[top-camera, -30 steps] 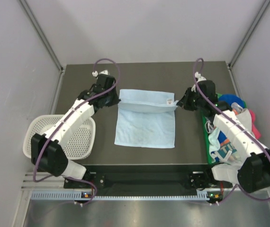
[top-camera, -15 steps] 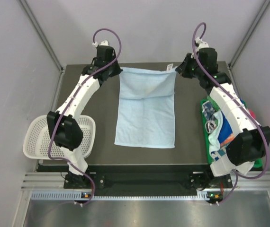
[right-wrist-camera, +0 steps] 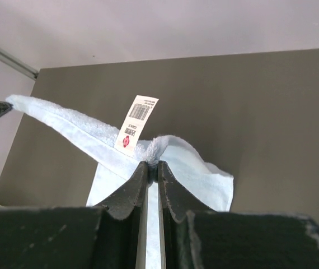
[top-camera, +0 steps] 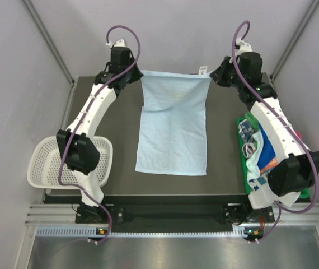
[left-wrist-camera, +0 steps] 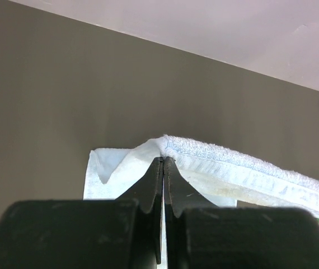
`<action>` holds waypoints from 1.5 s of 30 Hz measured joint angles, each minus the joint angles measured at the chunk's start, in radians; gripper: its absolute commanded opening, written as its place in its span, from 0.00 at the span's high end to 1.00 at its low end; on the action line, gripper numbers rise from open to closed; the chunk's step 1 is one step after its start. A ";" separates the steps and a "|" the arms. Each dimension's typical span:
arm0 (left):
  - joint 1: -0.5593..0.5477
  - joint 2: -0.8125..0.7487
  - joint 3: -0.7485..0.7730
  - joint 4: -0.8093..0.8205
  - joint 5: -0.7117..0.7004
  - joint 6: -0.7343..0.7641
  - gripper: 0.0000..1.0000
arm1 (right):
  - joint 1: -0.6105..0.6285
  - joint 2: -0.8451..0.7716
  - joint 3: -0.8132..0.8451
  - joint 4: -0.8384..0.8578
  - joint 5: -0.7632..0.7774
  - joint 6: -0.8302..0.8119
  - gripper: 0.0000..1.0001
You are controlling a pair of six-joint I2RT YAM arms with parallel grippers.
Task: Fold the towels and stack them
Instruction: Fold the towel
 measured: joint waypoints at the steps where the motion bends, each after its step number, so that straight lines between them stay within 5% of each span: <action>1: 0.000 -0.002 -0.002 0.000 0.000 0.002 1.00 | 0.000 -0.008 -0.023 0.013 -0.001 0.000 1.00; 45: -0.002 -0.354 -0.356 0.036 0.079 0.009 1.00 | 0.014 -0.352 -0.396 0.042 -0.050 0.063 1.00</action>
